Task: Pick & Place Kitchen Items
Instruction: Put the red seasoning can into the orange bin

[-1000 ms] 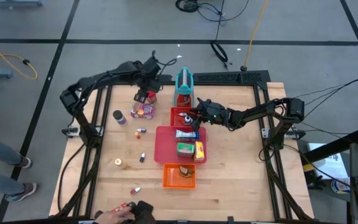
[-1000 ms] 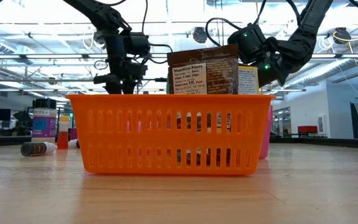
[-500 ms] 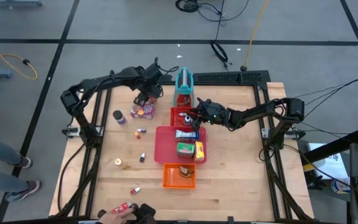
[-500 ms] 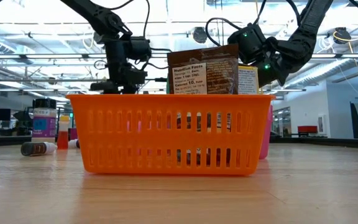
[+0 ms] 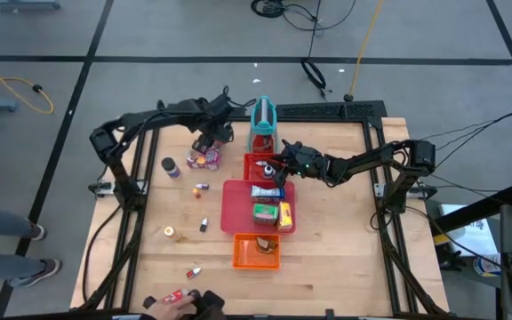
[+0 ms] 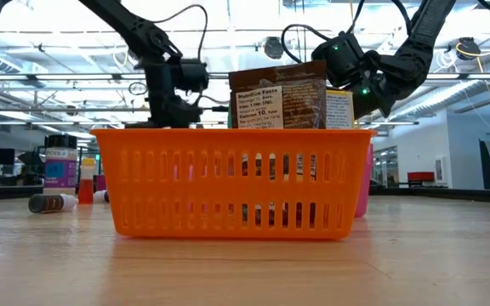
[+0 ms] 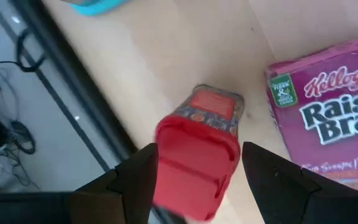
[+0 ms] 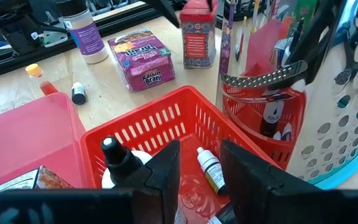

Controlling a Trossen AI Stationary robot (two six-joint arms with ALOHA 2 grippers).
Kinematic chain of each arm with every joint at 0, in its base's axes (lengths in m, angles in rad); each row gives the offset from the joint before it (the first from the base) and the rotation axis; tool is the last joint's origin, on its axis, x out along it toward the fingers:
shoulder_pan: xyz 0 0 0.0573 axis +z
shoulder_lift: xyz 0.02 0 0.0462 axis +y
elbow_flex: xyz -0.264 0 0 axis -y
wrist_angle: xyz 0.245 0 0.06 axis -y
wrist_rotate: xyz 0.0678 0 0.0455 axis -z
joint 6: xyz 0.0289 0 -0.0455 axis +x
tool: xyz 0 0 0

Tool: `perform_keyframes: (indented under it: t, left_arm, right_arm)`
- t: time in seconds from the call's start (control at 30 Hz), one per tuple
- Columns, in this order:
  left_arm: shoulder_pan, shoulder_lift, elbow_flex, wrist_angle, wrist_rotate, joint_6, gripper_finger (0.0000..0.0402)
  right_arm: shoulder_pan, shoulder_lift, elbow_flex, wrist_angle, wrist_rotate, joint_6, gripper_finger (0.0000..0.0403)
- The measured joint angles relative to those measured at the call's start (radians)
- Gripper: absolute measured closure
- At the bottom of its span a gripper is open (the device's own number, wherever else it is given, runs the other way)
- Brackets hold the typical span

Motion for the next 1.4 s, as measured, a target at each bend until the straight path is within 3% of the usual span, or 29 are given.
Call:
perform_keyframes:
  t: [0.3,0.8,1.4]
  left_arm:
    - [-0.001,0.072,0.004,0.069,-0.076,0.007,0.0169]
    - [-0.014,0.033,-0.002,0.048,-0.072,-0.089,0.017]
    - [-0.009,0.038,-0.001,0.091,-0.065,-0.006,0.017]
  right_arm:
    - [0.0,0.0,0.0,-0.01,0.0,0.0,0.0298]
    - [0.0,0.0,0.0,-0.015,0.0,-0.011,0.0298]
    - [0.0,0.0,0.0,-0.016,0.0,-0.018,0.0298]
